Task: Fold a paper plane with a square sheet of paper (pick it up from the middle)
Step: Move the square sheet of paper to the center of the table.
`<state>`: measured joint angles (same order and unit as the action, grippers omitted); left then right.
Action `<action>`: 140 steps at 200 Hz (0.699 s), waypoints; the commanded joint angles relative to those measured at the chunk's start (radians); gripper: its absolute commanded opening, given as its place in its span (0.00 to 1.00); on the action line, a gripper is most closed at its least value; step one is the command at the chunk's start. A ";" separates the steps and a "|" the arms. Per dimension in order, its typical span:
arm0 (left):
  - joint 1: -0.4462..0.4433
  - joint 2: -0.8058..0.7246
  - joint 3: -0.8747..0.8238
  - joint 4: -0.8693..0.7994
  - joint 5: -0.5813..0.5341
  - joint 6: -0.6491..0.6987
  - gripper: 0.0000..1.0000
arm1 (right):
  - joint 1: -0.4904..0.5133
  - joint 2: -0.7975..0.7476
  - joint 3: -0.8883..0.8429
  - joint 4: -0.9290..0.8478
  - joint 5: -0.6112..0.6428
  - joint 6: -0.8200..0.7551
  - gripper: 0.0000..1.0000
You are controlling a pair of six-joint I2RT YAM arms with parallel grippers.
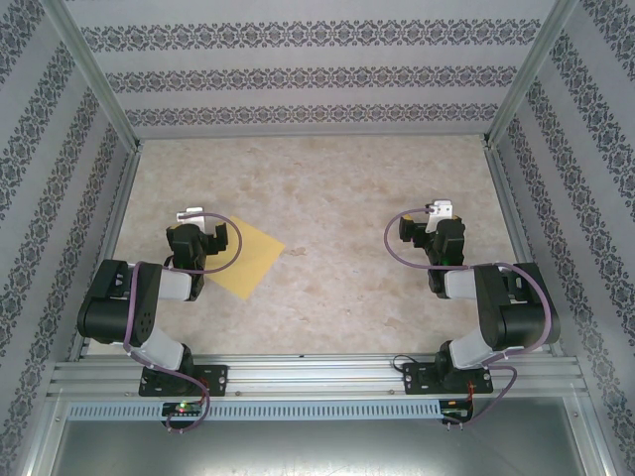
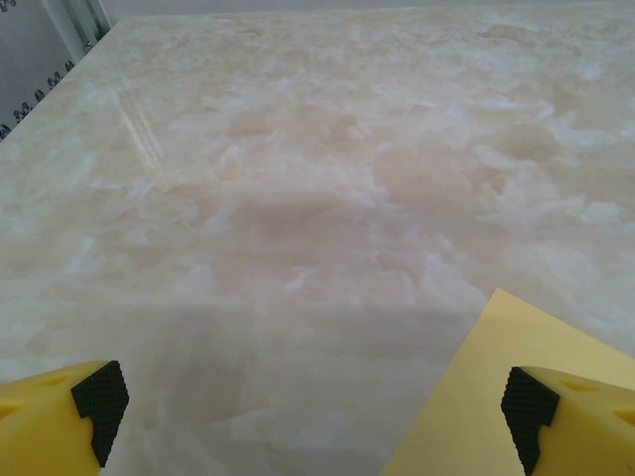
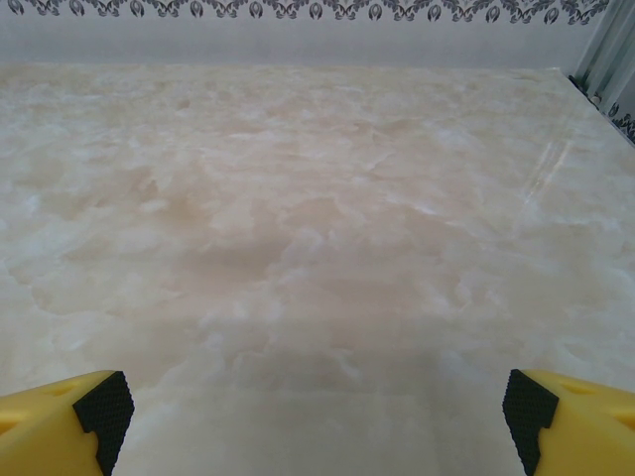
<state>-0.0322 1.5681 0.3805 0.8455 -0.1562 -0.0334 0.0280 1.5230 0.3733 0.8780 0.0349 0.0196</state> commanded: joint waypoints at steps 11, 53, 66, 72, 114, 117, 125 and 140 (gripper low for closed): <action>0.011 -0.012 0.017 0.012 0.016 -0.004 1.00 | -0.005 -0.019 0.017 0.001 -0.021 -0.004 0.98; 0.009 -0.012 0.017 0.011 0.017 -0.005 1.00 | -0.010 -0.015 0.022 -0.006 -0.031 0.001 0.98; 0.009 -0.012 0.017 0.013 0.018 -0.005 1.00 | -0.041 -0.016 0.021 -0.009 -0.085 0.020 0.98; 0.009 -0.013 0.014 0.016 0.018 -0.005 1.00 | -0.038 -0.019 0.017 0.000 -0.080 0.017 0.98; 0.009 -0.155 -0.007 -0.070 0.033 -0.004 1.00 | 0.020 -0.072 -0.022 0.025 -0.011 -0.036 0.98; 0.011 -0.176 -0.002 -0.103 0.025 -0.012 1.00 | 0.024 -0.083 -0.023 0.024 -0.005 -0.040 0.98; 0.009 -0.231 0.021 -0.208 0.000 -0.037 1.00 | 0.031 -0.119 -0.024 -0.006 0.017 -0.040 0.98; 0.009 -0.326 0.033 -0.307 0.019 -0.061 1.00 | 0.036 -0.221 0.013 -0.194 0.047 0.001 0.98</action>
<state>-0.0322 1.3766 0.3805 0.7231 -0.1417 -0.0437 0.0521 1.4281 0.3607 0.8417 0.0235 0.0036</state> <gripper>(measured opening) 0.999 0.977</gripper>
